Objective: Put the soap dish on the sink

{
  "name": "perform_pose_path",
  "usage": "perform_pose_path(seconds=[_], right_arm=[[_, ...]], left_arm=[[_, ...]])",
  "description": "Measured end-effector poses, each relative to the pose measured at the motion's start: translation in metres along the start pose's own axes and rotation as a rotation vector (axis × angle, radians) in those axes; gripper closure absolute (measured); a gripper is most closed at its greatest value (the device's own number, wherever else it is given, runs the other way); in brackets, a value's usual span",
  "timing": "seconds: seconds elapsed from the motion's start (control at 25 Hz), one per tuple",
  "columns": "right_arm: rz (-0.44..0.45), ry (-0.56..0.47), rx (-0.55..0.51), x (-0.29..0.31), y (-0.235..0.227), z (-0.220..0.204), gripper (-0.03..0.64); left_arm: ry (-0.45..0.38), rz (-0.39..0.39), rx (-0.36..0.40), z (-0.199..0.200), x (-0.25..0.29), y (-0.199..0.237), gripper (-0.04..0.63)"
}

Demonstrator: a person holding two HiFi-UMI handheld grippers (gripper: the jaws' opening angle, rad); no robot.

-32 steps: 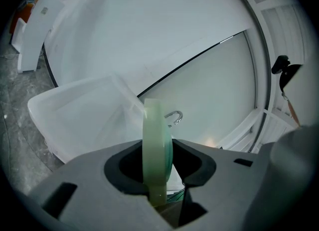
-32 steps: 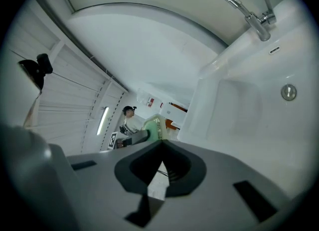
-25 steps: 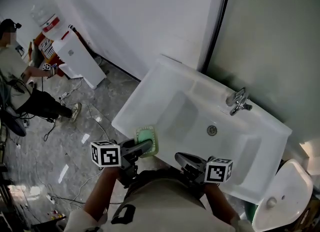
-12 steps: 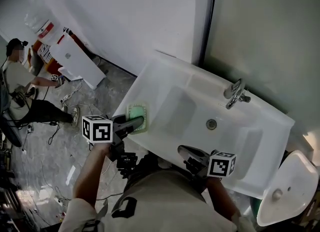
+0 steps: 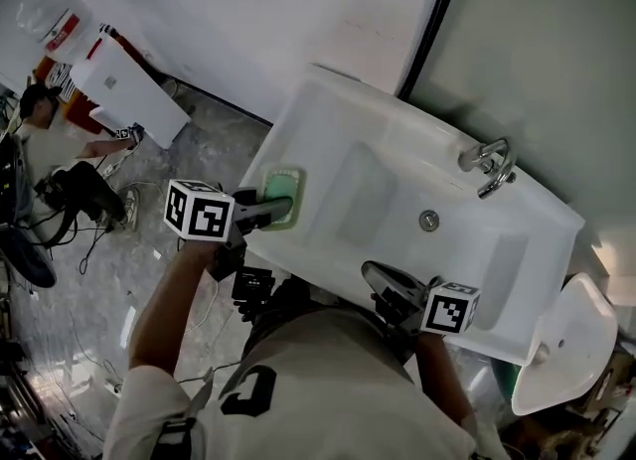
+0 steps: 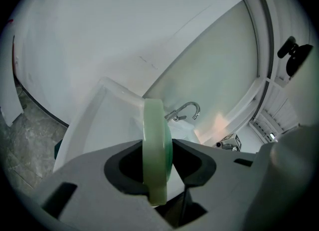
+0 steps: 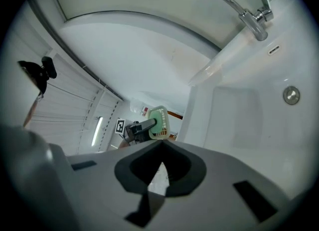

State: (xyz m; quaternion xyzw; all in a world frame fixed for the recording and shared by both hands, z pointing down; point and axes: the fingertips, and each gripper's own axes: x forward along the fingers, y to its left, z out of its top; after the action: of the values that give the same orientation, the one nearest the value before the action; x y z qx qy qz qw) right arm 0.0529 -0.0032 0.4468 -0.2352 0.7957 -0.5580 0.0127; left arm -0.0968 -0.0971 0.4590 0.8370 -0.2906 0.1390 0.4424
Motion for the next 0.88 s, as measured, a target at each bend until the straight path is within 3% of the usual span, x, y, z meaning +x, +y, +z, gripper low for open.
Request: perform_pose_path(seconds=[0.44, 0.68, 0.88], right_arm=[[-0.101, 0.026, 0.016, 0.059, 0.007, -0.018, 0.607], [-0.142, -0.036, 0.045, 0.064, 0.004, -0.014, 0.607], [-0.174, -0.075, 0.062, 0.055, 0.001, -0.015, 0.607]], left_arm=[[0.104, -0.084, -0.005, -0.002, 0.005, 0.060, 0.453], [0.161, -0.125, -0.029, 0.012, 0.048, 0.080, 0.453], [0.224, -0.101, -0.053, 0.011, 0.086, 0.098, 0.453]])
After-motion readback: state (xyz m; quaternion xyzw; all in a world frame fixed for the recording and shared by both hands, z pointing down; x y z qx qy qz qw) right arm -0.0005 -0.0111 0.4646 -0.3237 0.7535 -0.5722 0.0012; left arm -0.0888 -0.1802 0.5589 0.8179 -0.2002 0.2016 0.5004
